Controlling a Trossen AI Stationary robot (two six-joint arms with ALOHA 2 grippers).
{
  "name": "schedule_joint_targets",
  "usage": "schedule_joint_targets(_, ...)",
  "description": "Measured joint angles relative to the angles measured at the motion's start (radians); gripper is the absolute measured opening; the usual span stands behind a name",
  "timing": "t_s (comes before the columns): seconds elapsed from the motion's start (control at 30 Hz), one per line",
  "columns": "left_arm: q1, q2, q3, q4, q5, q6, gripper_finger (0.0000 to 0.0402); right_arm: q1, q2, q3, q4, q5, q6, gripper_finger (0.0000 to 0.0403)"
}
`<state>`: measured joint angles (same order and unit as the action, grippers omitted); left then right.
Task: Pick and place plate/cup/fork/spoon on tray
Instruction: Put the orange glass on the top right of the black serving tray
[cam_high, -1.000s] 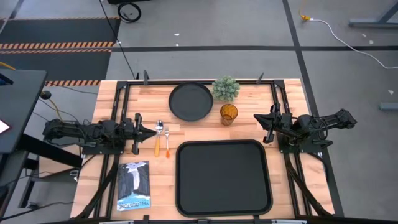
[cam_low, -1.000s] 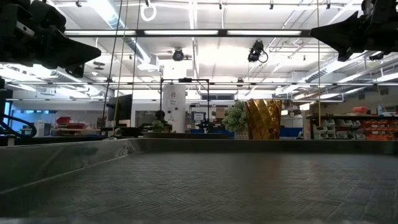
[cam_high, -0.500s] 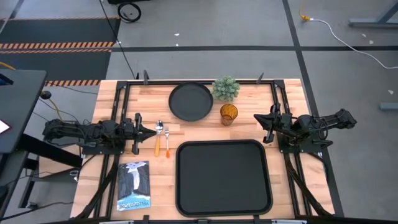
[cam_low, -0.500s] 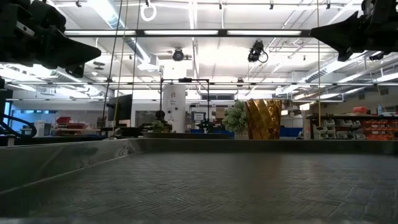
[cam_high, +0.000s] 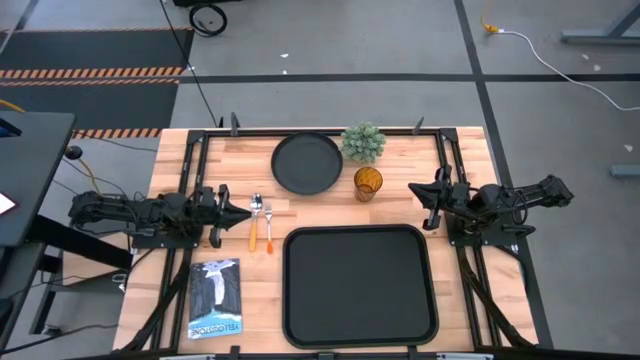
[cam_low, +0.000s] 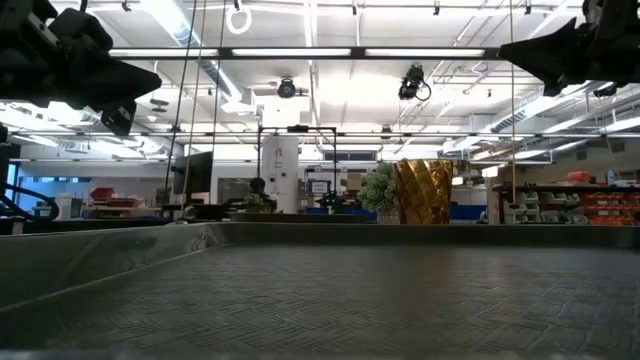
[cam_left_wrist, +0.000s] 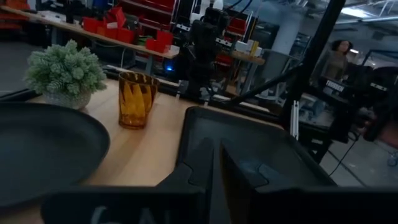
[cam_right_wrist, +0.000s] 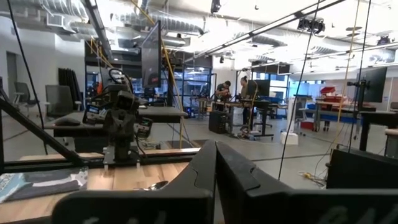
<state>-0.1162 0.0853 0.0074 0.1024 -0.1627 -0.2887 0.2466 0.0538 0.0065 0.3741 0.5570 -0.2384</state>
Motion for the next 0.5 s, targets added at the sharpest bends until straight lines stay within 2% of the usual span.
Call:
schedule_joint_targets(0.2, 0.001, 0.000, 0.000, 0.003, 0.000, 0.016, 0.0036, 0.000, 0.000, 0.000, 0.042, 0.000, 0.008, 0.0016)
schedule_joint_targets(0.33, 0.001, 0.000, 0.000, 0.073, -0.003, 0.009, 0.0036, -0.001, 0.000, 0.000, 0.051, 0.000, 0.095, 0.0016)
schedule_joint_targets(0.5, 0.002, 0.044, 0.000, 0.263, -0.128, 0.146, 0.0036, -0.011, 0.000, 0.000, 0.051, 0.000, 0.253, 0.0016)
